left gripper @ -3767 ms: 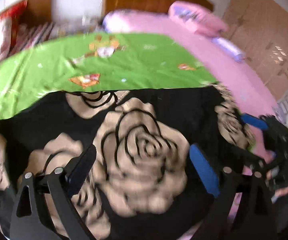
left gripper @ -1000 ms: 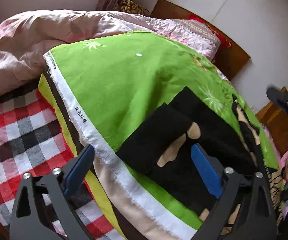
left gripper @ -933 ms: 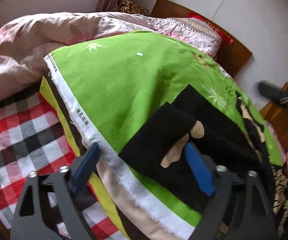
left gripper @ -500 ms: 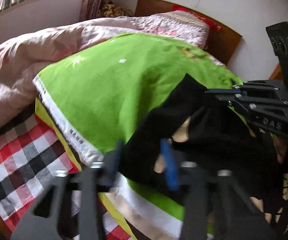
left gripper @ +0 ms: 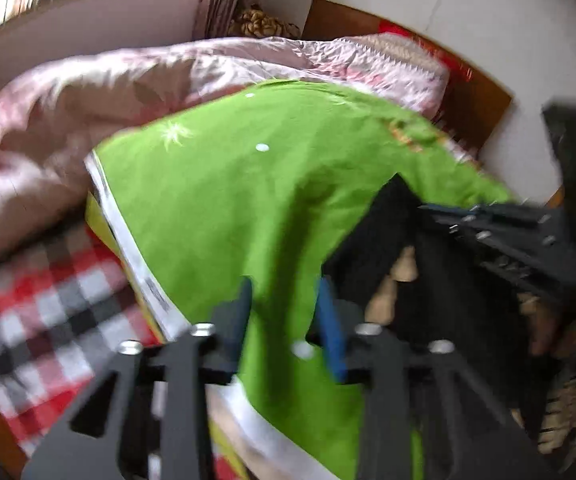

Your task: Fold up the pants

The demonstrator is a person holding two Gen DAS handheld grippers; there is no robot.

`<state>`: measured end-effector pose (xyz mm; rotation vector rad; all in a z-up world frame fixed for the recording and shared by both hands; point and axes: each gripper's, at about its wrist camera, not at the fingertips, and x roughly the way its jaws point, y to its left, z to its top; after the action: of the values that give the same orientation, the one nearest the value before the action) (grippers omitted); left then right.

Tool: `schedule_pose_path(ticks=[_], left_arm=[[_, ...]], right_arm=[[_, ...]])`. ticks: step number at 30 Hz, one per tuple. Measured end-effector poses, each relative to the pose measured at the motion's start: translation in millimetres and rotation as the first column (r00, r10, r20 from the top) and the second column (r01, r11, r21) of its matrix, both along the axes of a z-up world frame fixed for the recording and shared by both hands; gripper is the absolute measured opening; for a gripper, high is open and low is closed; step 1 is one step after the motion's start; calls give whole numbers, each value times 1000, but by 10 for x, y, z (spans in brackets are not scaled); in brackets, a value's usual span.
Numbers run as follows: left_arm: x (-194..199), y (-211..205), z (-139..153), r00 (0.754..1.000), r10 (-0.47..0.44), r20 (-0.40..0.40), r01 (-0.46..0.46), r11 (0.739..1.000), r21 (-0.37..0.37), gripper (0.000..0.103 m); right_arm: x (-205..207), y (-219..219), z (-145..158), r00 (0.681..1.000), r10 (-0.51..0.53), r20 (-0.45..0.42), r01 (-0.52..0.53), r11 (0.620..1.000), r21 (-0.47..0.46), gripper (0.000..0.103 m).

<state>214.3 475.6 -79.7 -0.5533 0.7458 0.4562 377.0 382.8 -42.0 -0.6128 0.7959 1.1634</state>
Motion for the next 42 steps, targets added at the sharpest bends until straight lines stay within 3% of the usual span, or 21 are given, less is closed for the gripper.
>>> schedule_pose_path(ticks=[1,3,6,10,16,17,18,24,27,29,32,33,34,35,36,39,42], left_arm=[[-73,31,-10,999,-4,51,8,996,-91,37],[-84,49,-72,997,-11,76,24,985,-171,37],[1,48,-181,1000,6,24,-1,985,-175,38],[-29,52,-140,994,-11,111,39,965,-260,40],[155,74,-257,999,13,51,0,972,-234,40],[165,67,-255,999,18,48,-8,976,-217,25],[167,61,-241,999,31,44,-23,983,-184,1],[-165,56,47,991,48,125,-38,996,-81,0],[-131,190,35,995,28,99,-18,995,-100,1],[-28,247,-139,999,14,49,-8,991,-135,1],[-13,205,-281,999,32,-10,-33,995,-99,5],[-36,182,-255,998,53,-24,-55,995,-80,14],[-77,150,-200,994,102,-50,-103,994,-32,25],[-123,118,-145,986,154,-68,-154,988,15,60],[-179,80,-86,977,201,-73,-196,978,64,77],[-276,-77,165,977,211,-27,-203,962,184,78],[-279,-251,341,998,41,50,-47,991,128,87]], right_arm=[[3,-14,-7,1000,-2,0,2,1000,-5,6],[-1,-19,-10,1000,-6,1,6,1000,-7,6],[-30,8,-22,1000,-14,5,14,1000,-8,6],[-18,-5,-43,1000,-23,-6,23,1000,3,7],[5,-17,-63,999,-34,-23,34,999,13,7],[4,-21,-65,999,-33,-22,33,999,12,7],[-1,-20,-67,999,-34,-23,34,999,13,8],[-76,-34,46,997,-10,-71,13,999,48,8],[-189,93,37,999,-3,-34,3,1000,20,8],[-168,190,-101,999,-34,-30,33,999,-35,8],[-117,149,-101,995,-45,-85,45,999,-8,14],[-110,111,-67,993,-35,-111,35,999,-2,27],[-113,70,-35,991,-23,-133,23,1000,2,52],[-111,6,32,988,-16,-152,19,1000,16,61],[-88,-128,172,986,-20,-166,30,998,59,64],[80,-553,473,977,-67,-203,98,984,147,64],[381,-1186,597,950,-222,-220,259,953,157,65]])
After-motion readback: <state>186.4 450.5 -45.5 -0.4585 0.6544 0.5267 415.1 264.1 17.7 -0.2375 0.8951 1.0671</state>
